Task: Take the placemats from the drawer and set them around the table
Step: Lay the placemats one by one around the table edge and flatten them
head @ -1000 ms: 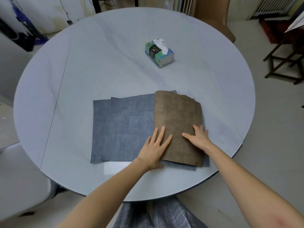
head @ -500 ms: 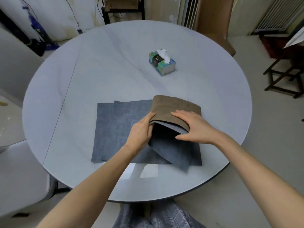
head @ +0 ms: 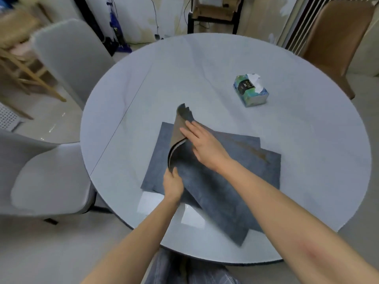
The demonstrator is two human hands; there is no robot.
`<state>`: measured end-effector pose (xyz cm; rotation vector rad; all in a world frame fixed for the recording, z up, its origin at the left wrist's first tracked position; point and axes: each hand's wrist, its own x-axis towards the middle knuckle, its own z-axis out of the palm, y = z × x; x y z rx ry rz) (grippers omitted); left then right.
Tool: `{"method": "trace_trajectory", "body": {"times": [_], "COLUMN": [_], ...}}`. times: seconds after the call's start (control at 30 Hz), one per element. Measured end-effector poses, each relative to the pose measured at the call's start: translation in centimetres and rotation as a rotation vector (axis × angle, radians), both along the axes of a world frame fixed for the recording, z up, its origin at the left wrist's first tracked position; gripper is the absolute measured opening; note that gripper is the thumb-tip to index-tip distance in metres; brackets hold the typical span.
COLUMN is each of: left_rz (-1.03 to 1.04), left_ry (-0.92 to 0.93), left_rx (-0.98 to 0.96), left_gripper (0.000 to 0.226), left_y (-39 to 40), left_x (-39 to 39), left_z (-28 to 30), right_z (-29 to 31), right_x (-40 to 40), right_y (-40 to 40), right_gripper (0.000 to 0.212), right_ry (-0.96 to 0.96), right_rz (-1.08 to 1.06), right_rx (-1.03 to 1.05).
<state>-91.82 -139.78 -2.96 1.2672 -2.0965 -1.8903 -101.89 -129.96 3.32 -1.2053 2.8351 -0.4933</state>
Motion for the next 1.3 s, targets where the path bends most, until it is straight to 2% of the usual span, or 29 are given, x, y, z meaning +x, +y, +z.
{"method": "trace_trajectory", "body": {"times": [0.17, 0.2, 0.27, 0.33, 0.37, 0.43, 0.5, 0.53, 0.57, 0.7, 0.77, 0.87, 1.0, 1.07, 1.13, 1.23, 1.3], "left_rz": [0.079, 0.018, -0.251, -0.519, -0.583, -0.572, -0.517, -0.527, -0.568, -0.724, -0.720, -0.666, -0.560, -0.495, -0.509, -0.543, -0.522], "left_ry": [-0.127, -0.206, -0.383, -0.487, -0.474, -0.356, -0.254, -0.234, -0.243, -0.344, -0.435, -0.518, -0.476, -0.427, -0.297, -0.170, -0.132], "left_rx": [0.304, 0.307, 0.274, 0.215, 0.106, -0.219, -0.441, -0.501, -0.537, -0.676, -0.713, -0.668, -0.693, -0.587, -0.526, -0.601, -0.656], "left_gripper": [0.028, 0.029, 0.040, 0.050, 0.053, 0.052, 0.035, 0.025, 0.024, 0.050, 0.063, 0.078, 0.058, 0.041, 0.018, 0.032, 0.030], "left_y": [-1.0, -1.5, -3.2, -4.9, -5.6, -6.7, -6.8, -6.7, -6.4, -6.5, -7.4, -8.6, -9.4, -10.0, -10.1, -10.1, -10.9], "left_x": [2.3, 2.6, 3.0, 2.5, 1.8, -0.5, -3.1, -4.3, -5.4, -8.4, -9.2, -9.1, -8.4, -8.1, -7.4, -6.3, -6.4], "left_z": [-2.6, -2.6, -1.9, -0.1, 1.1, 2.0, 2.1, 2.1, 1.7, -0.4, -2.2, -3.5, -3.5, -3.3, -3.0, -1.8, -0.6], "right_z": [-4.9, -5.7, -7.0, -7.5, -7.5, -7.4, -7.3, -7.3, -7.4, -8.2, -8.7, -9.3, -10.1, -10.0, -9.6, -8.9, -8.0], "right_x": [1.5, 1.7, 1.7, 1.1, 0.7, -0.3, -1.4, -1.9, -2.4, -4.3, -5.3, -6.6, -7.3, -7.5, -7.7, -7.7, -7.6], "right_y": [1.0, 1.7, 3.0, 4.2, 4.7, 5.2, 5.2, 5.1, 5.0, 5.1, 5.5, 6.1, 6.2, 6.0, 5.9, 5.3, 4.3], "right_gripper": [0.052, 0.049, 0.040, 0.036, 0.035, 0.037, 0.039, 0.039, 0.040, 0.050, 0.058, 0.070, 0.076, 0.071, 0.058, 0.024, 0.024], "right_ry": [-0.425, -0.503, -0.566, -0.546, -0.530, -0.507, -0.503, -0.505, -0.509, -0.499, -0.485, -0.489, -0.487, -0.417, -0.370, -0.383, -0.357], "right_rz": [-0.092, -0.138, -0.211, -0.311, -0.369, -0.461, -0.504, -0.513, -0.519, -0.533, -0.558, -0.599, -0.611, -0.620, -0.621, -0.549, -0.494], "right_rx": [0.258, 0.281, 0.296, 0.264, 0.240, 0.192, 0.156, 0.143, 0.134, 0.146, 0.177, 0.239, 0.343, 0.376, 0.363, 0.277, 0.255]}}
